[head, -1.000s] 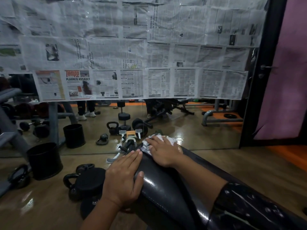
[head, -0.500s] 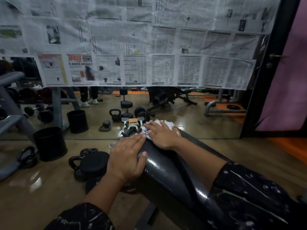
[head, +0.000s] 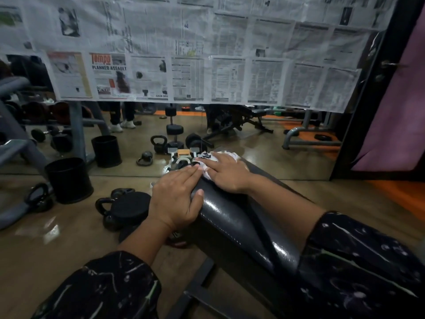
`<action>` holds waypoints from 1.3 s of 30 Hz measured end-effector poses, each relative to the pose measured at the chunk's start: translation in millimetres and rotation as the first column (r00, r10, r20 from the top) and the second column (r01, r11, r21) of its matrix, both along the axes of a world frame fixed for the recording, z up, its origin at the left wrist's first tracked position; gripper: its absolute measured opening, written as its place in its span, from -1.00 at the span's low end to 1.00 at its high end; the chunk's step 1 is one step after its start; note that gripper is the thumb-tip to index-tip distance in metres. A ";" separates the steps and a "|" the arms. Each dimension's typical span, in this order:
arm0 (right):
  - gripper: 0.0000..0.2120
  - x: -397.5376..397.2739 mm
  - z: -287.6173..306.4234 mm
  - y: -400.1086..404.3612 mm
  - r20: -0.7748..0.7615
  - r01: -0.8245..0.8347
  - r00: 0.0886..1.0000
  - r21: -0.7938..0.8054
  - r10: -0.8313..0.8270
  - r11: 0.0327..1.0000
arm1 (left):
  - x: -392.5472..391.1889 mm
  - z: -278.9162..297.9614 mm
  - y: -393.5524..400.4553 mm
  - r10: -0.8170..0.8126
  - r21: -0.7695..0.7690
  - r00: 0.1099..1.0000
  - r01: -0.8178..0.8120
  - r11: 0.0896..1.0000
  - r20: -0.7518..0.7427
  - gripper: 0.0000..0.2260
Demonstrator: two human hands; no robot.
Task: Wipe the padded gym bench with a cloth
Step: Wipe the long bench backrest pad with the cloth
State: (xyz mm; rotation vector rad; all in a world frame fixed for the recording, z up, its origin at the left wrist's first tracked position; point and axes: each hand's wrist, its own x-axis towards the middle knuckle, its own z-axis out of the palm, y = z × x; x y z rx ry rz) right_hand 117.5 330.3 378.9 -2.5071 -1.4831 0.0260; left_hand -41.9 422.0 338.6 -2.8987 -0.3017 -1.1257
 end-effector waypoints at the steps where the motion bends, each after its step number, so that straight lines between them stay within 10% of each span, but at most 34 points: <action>1: -0.56 0.1 -3.7 -9.1 0.014 -0.056 0.998 0.016 0.056 0.998 | 0.2 -0.7 -0.1 -0.005 -0.003 1.000 0.004 1.000 -0.009 -0.48; 11: -0.49 22.6 2.3 3.0 -0.048 0.132 0.990 -0.023 -0.133 0.991 | 1.9 0.0 -0.5 0.019 0.001 1.000 -0.019 1.000 -0.015 -0.48; 19: -0.47 9.5 -13.2 -20.9 -0.006 -0.062 0.998 0.111 0.063 0.992 | 1.2 0.3 0.3 0.021 0.009 1.000 -0.021 1.000 0.017 -0.48; 24: -0.51 0.7 -4.8 -5.3 -0.078 0.154 0.985 0.020 -0.152 0.988 | -1.1 1.0 -3.7 0.033 -0.009 0.999 -0.033 0.999 -0.014 -0.47; 31: -0.46 -10.5 -20.9 -37.0 0.014 -0.083 0.997 0.134 0.081 0.988 | -0.6 3.2 -1.8 0.033 0.001 0.999 -0.033 0.999 -0.026 -0.47; 39: -0.44 41.0 -1.1 1.2 -0.108 0.144 0.984 -0.009 -0.145 0.989 | 0.3 1.7 -2.8 0.029 -0.006 1.000 -0.029 1.000 0.003 -0.48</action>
